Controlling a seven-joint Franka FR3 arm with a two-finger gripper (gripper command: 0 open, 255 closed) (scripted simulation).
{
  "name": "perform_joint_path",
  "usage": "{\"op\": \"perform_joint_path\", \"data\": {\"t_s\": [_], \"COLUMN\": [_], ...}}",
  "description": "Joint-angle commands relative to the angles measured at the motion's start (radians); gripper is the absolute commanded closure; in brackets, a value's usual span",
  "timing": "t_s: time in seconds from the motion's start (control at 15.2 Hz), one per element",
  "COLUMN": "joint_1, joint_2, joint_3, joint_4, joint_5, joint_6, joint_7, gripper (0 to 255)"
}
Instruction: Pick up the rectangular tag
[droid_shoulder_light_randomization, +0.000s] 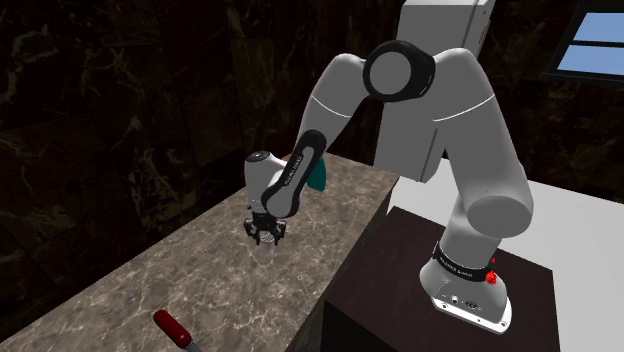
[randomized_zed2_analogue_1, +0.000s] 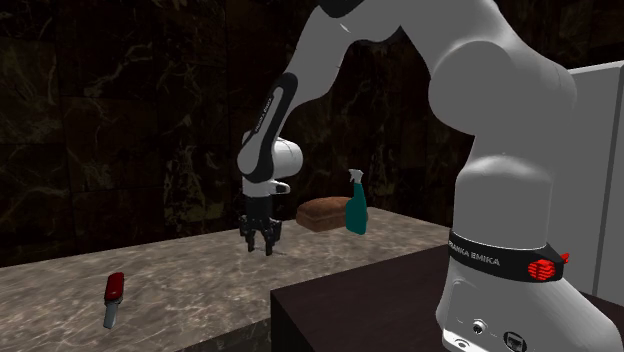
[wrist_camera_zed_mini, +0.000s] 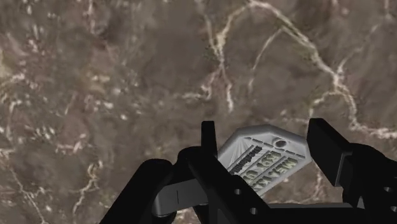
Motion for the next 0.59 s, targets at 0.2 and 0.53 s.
{"op": "perform_joint_path", "data": {"t_s": [0.2,0.53], "joint_1": [-0.016,-0.029], "joint_2": [-0.065,-0.116], "joint_3": [0.02,0.037], "joint_4": [-0.024,-0.037], "joint_5": [0.018,0.036], "joint_6": [-0.042,-0.08], "joint_7": [-0.013,-0.025], "gripper": [255,255]}}
